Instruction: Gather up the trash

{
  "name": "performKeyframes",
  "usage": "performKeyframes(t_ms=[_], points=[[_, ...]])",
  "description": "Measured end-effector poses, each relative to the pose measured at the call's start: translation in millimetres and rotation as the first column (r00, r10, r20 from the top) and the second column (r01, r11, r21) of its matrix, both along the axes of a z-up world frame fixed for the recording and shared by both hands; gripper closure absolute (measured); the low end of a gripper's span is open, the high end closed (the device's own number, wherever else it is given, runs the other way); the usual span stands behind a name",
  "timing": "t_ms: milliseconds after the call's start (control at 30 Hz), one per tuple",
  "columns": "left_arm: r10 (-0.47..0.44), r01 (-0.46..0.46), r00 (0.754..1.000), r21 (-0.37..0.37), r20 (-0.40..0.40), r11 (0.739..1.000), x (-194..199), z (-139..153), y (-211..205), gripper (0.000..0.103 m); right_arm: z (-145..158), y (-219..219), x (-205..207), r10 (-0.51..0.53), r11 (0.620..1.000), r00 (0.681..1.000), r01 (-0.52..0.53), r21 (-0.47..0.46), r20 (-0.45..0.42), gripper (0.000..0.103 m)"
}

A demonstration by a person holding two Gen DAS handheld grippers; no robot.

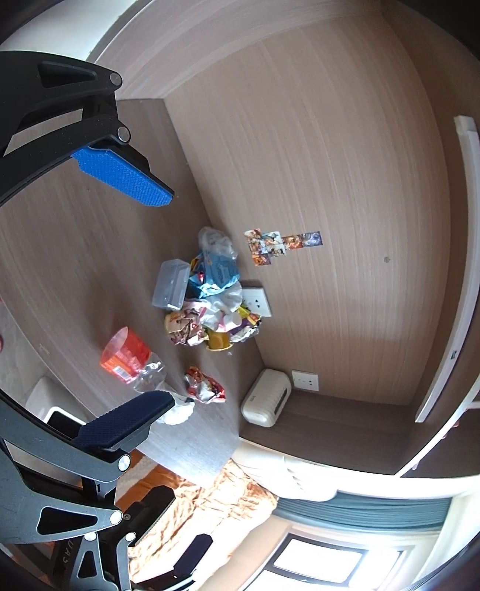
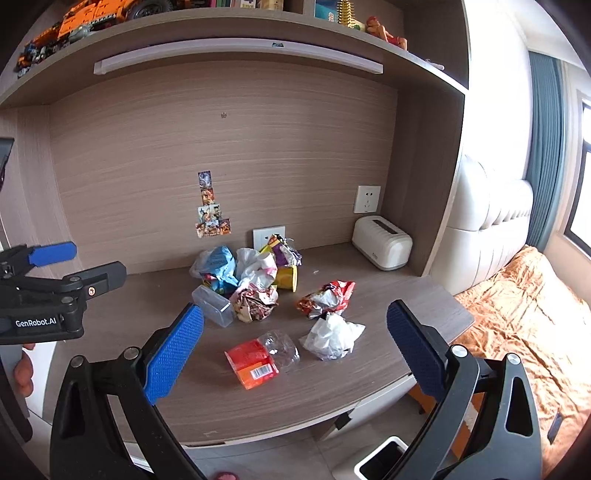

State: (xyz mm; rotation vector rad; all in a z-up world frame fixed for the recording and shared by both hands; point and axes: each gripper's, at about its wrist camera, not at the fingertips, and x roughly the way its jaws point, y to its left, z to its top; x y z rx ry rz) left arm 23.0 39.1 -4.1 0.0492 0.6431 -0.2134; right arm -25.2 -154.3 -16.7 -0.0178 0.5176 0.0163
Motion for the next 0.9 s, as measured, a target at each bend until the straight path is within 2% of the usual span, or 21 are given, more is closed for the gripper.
performKeyframes(t_ms=[367,900], points=[[0.034,-0.034,0.999,0.020,-0.006,0.999,7,-3,7,0.005,2,4,1,0.002,1.000,1.000,-0.002,0.016,0.031,0.004],[0.036,-0.036,0.999,0.033,-0.008,0.999,11,-9,7,0.005,-1,7,10,0.017,1.000,1.000,-0.017,0.011,0.017,0.004]])
